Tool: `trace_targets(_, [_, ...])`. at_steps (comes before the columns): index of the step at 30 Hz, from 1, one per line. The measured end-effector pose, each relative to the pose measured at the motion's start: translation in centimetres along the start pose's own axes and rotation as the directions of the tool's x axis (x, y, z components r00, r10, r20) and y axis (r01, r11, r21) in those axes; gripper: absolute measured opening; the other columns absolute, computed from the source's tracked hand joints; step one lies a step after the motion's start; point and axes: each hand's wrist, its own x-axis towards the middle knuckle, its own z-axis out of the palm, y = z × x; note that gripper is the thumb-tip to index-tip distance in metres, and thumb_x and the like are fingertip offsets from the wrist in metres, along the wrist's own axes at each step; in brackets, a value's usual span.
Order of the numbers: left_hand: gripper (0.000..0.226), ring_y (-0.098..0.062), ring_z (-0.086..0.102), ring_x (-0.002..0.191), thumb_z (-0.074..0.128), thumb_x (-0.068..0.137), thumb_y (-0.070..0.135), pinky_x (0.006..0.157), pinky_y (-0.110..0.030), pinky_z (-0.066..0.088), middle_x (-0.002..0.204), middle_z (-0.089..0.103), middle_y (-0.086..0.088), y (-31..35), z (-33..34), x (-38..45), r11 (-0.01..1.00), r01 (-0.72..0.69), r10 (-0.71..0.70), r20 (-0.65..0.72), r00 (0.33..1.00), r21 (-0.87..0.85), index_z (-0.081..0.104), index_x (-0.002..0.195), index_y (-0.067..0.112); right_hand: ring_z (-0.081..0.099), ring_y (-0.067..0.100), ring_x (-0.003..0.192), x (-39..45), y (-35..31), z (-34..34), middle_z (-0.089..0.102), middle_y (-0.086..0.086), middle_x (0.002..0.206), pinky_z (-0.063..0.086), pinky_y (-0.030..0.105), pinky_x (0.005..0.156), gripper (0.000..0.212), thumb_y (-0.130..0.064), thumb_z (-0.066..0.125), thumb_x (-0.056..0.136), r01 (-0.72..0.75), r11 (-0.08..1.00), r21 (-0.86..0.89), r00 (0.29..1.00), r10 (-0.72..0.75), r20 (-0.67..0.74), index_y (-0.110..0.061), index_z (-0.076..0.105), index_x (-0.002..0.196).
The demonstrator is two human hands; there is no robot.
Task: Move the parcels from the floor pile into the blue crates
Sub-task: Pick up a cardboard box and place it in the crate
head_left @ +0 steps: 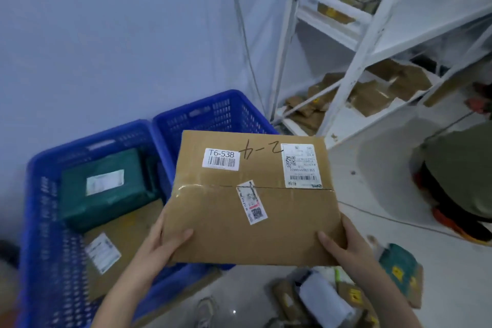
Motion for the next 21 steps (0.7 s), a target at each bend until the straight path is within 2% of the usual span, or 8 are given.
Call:
trace_targets(3, [0.095,-0.008,0.059,0.103,0.083,0.052,0.049,0.069,-0.024,0.055,0.128,0.054,0.015,-2.5,-5.1,-0.7,0.995,0.084,-0.087,-0.048,0.995,-0.054,0.035,0.134,0.051,0.057,0.001,0.099,0.8,-1.1,4.5,0.059,-0.010,0.115,0.047,0.019,0.077,0.052,-0.022,0.064,0.087,0.032,0.999,-0.030,0.994,-0.029,0.102,-0.020,0.042,0.134])
trace_targets(5, [0.099,-0.006,0.055,0.103,0.078,0.057,0.042,0.072,-0.022,0.051,0.132,0.047,0.012,-4.1,-8.3,-1.1,0.992,0.099,-0.107,-0.099,0.989,-0.082,0.027,0.141,0.045,0.057,0.009,0.108,1.2,-2.5,8.1,0.058,-0.003,0.124,0.049,0.027,0.087,0.055,-0.014,0.065,0.086,0.035,0.999,-0.007,0.989,-0.034,0.146,-0.021,0.042,0.136])
trace_targets(7, [0.098,-0.013,0.053,0.110,0.076,0.062,0.038,0.083,-0.029,0.051,0.135,0.044,0.010,-5.5,-11.8,-1.6,0.988,0.112,-0.129,-0.161,0.979,-0.108,0.023,0.145,0.041,0.055,0.014,0.115,1.6,-4.1,12.3,0.056,-0.004,0.128,0.048,0.032,0.093,0.059,-0.012,0.066,0.086,0.035,0.999,0.012,0.979,-0.037,0.201,-0.024,0.041,0.138])
trace_targets(10, [0.088,-0.017,0.048,0.120,0.076,0.074,0.026,0.102,-0.038,0.044,0.138,0.045,0.008,-7.5,-18.1,-2.0,0.989,0.110,-0.134,-0.282,0.950,-0.098,0.026,0.146,0.035,0.057,0.003,0.111,2.5,-6.3,19.3,0.058,-0.013,0.123,0.050,0.023,0.087,0.056,-0.013,0.065,0.086,0.027,0.999,0.019,0.944,-0.032,0.328,-0.029,0.042,0.135])
trace_targets(12, [0.080,-0.015,0.049,0.118,0.074,0.078,0.021,0.102,-0.036,0.043,0.136,0.048,0.006,-8.4,-22.1,-2.1,0.994,0.092,-0.108,-0.351,0.930,-0.064,0.030,0.145,0.032,0.057,-0.006,0.105,3.3,-7.5,24.1,0.059,-0.018,0.120,0.051,0.015,0.076,0.054,-0.015,0.066,0.086,0.011,1.000,-0.006,0.915,-0.008,0.404,-0.033,0.043,0.131])
trace_targets(14, [0.079,-0.016,0.048,0.120,0.072,0.081,0.021,0.103,-0.038,0.043,0.136,0.048,0.006,-9.1,-25.4,-1.6,0.994,0.099,-0.111,-0.371,0.922,-0.052,0.028,0.146,0.031,0.057,-0.006,0.105,4.0,-8.3,28.4,0.059,-0.016,0.121,0.051,0.013,0.073,0.054,-0.016,0.066,0.086,-0.005,1.000,-0.028,0.894,0.017,0.447,-0.032,0.044,0.132])
trace_targets(18, [0.082,-0.022,0.046,0.124,0.070,0.083,0.018,0.098,-0.038,0.046,0.143,0.042,0.001,-10.8,-30.1,1.3,0.979,0.198,-0.205,-0.363,0.909,-0.057,0.021,0.149,0.024,0.057,0.005,0.108,5.3,-8.0,35.0,0.059,-0.008,0.124,0.048,0.028,0.094,0.060,-0.017,0.069,0.084,-0.053,0.997,-0.052,0.893,0.070,0.444,-0.025,0.043,0.138])
trace_targets(21, [0.085,-0.027,0.041,0.129,0.067,0.085,0.016,0.098,-0.038,0.043,0.149,0.034,-0.005,-12.4,-32.0,3.9,0.949,0.310,-0.310,-0.368,0.876,-0.062,0.014,0.151,0.018,0.056,0.004,0.103,6.3,-7.2,38.4,0.058,-0.008,0.122,0.049,0.025,0.088,0.059,-0.021,0.070,0.083,-0.078,0.993,-0.093,0.897,0.111,0.428,-0.030,0.043,0.135])
